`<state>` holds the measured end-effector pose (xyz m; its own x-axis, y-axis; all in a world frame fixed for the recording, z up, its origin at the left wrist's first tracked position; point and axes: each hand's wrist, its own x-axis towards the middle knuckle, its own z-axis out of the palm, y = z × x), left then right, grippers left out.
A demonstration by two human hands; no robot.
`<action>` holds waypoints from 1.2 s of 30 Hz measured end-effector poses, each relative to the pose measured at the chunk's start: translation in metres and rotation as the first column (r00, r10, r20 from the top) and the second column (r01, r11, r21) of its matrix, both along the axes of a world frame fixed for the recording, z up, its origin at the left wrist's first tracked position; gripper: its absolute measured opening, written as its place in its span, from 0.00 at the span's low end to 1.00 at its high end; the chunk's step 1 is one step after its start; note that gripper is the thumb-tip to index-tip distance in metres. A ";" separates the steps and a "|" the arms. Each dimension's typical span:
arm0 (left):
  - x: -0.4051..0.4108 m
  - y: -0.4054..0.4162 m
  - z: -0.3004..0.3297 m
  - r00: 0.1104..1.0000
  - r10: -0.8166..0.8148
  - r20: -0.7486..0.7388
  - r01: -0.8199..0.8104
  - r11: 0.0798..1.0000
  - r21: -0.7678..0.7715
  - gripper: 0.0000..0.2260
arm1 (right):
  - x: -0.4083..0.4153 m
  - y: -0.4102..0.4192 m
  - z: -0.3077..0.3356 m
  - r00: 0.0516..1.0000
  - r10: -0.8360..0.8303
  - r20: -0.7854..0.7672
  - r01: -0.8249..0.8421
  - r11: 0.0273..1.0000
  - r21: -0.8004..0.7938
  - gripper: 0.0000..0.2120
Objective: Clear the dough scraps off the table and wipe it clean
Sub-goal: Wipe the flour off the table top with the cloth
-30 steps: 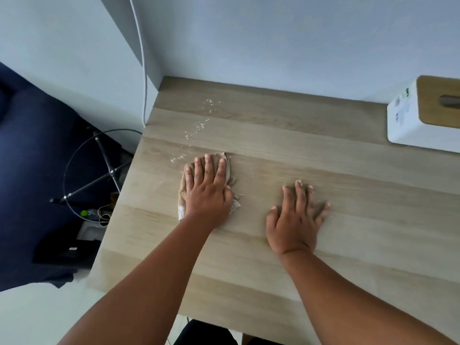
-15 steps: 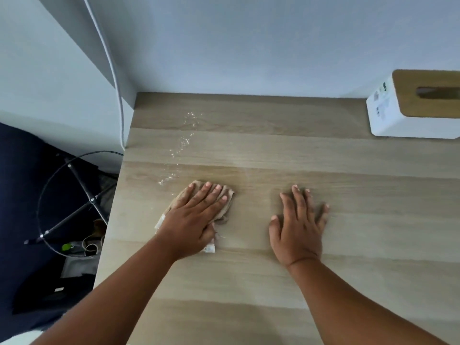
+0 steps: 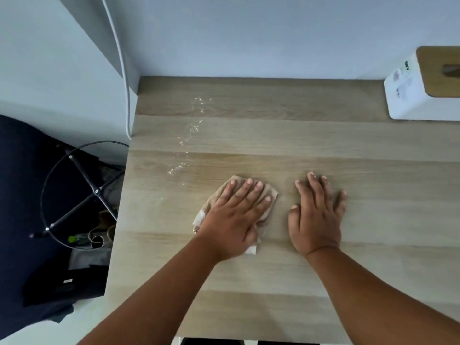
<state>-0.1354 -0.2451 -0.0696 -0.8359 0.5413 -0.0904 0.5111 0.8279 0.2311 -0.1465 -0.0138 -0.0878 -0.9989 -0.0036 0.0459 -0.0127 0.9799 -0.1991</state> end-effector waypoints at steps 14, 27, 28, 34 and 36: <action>-0.059 -0.072 -0.004 0.836 0.545 0.065 -0.532 0.834 -0.146 0.32 | 0.000 -0.001 0.000 1.000 -0.012 0.024 0.012 1.000 0.010 0.28; -0.021 -0.165 0.003 0.786 0.616 0.039 -0.599 0.777 -0.194 0.33 | 0.000 -0.002 0.002 0.999 -0.014 0.049 0.014 1.000 -0.012 0.29; -0.039 -0.160 0.005 0.769 0.638 0.039 -0.619 0.760 -0.198 0.33 | 0.000 -0.002 0.002 0.999 -0.013 0.051 0.014 1.000 -0.015 0.29; -0.086 -0.121 0.003 0.842 0.536 0.058 -0.521 0.837 -0.167 0.32 | 0.000 -0.002 0.001 0.999 -0.018 0.051 0.019 1.000 -0.018 0.29; -0.067 -0.118 0.001 0.887 0.460 0.048 -0.449 0.881 -0.150 0.32 | 0.000 -0.002 0.000 0.999 -0.019 0.037 0.020 1.000 -0.019 0.29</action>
<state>-0.2027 -0.3631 -0.0686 -0.9742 0.0822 -0.2100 0.0558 0.9901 0.1287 -0.1463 -0.0157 -0.0874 -0.9998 0.0167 0.0092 0.0143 0.9759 -0.2178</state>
